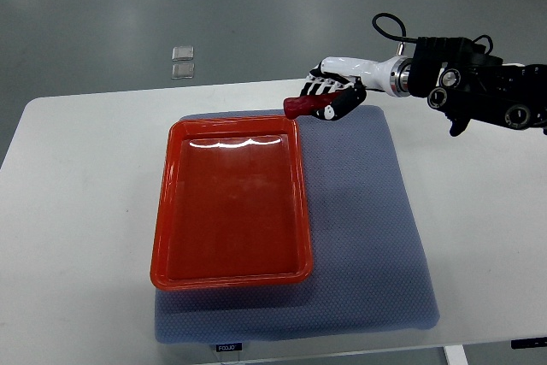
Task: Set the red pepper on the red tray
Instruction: 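Lift the pepper with the right hand and carry it over the tray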
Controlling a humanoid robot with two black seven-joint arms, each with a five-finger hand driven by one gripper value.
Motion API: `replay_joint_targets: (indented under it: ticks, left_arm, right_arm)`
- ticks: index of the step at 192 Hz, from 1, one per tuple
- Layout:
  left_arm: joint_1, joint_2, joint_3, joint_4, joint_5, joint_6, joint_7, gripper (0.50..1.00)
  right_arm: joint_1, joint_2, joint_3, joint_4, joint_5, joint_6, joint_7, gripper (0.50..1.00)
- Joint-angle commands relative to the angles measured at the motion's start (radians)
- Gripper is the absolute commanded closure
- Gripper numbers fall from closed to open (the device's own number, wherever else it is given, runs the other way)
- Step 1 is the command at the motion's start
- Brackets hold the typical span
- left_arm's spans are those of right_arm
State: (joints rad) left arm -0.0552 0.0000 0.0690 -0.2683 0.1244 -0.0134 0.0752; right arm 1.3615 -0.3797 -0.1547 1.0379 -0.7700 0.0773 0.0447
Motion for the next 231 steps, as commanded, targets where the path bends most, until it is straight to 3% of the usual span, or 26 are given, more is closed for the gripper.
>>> replay_joint_targets:
  ticks: [1, 64, 112, 194, 199, 231]
  left_arm:
    - [0.0, 0.0, 0.0, -0.002, 0.0, 0.0, 0.0, 0.5]
    - [-0.002, 0.0, 0.0, -0.002, 0.0, 0.0, 0.0, 0.5]
    - [-0.002, 0.0, 0.0, -0.002, -0.002, 0.0, 0.0, 0.5]
    - [-0.002, 0.0, 0.0, 0.003, 0.0, 0.0, 0.0, 0.5]
    - [-0.002, 0.0, 0.0, 0.003, -0.002, 0.0, 0.0, 0.5]
    - [-0.002, 0.0, -0.002, 0.003, -0.002, 0.0, 0.0, 0.5]
  right_arm:
    - [0.027, 0.07, -0.011, -0.001, 0.018, -0.008, 0.0, 1.0]
    - [0.05, 0.38, -0.077, -0.136, 0.02, -0.028, 0.0, 1.0]
    - [-0.032, 0.38, -0.125, -0.196, 0.018, -0.068, 0.0, 1.0]
    - [-0.107, 0.38, -0.12, -0.2, 0.02, -0.11, 0.007, 1.0]
    - [-0.113, 0.38, -0.118, -0.2, 0.02, -0.11, 0.009, 0.959]
    - [-0.14, 0.38, -0.117, -0.199, 0.02, -0.11, 0.012, 0.895]
